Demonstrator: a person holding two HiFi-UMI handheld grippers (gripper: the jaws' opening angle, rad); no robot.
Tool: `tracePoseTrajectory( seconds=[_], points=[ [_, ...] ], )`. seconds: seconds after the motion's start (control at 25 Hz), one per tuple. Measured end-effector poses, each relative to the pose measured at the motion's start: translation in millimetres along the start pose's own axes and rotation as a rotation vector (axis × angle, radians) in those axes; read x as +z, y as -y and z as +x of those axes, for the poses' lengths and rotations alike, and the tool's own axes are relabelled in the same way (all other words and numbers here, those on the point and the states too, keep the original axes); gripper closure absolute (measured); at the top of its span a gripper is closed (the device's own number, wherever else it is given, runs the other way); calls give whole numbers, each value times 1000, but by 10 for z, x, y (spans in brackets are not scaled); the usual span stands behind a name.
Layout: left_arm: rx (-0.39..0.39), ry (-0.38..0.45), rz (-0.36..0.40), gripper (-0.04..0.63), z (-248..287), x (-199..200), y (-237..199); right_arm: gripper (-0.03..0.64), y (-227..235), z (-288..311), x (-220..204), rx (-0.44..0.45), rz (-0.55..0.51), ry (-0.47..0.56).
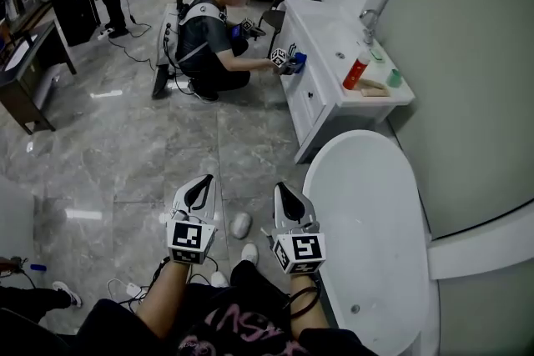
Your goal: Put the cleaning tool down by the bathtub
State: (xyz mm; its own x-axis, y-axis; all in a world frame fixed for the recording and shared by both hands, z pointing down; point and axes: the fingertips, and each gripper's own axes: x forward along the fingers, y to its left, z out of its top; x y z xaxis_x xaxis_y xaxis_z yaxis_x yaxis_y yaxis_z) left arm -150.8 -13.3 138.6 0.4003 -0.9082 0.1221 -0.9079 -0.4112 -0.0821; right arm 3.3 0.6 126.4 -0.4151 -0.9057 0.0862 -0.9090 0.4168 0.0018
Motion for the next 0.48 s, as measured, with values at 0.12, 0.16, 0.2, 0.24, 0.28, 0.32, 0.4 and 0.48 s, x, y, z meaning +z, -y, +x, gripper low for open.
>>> tracePoseTrajectory(
  seconds=[0.12,0.16,0.2,0.24,0.28,0.32,0.4,0.48],
  points=[
    [-6,4,0,595,-118,19,51,604,-59,-104,-22,1,-5,-5],
    [-6,3,2,595,-153,8,62,604,-80,-132,-22,1,-5,-3],
    [-6,1,5,595,-184,-6,71,604,-97,-159,-19,1,-5,0],
    [-7,2,10,595,-212,-5,85,604,-110,-185,-16,0,-4,3],
    [-10,5,17,595,-236,12,105,604,-119,-210,-15,0,-4,6],
    [-14,8,24,595,-256,30,125,604,-128,-234,-17,1,-5,7],
    [-18,11,28,595,-294,39,157,604,-150,-281,-32,2,-6,8],
    [-21,10,28,595,-334,26,186,604,-178,-329,-54,5,-6,5]
  ],
)
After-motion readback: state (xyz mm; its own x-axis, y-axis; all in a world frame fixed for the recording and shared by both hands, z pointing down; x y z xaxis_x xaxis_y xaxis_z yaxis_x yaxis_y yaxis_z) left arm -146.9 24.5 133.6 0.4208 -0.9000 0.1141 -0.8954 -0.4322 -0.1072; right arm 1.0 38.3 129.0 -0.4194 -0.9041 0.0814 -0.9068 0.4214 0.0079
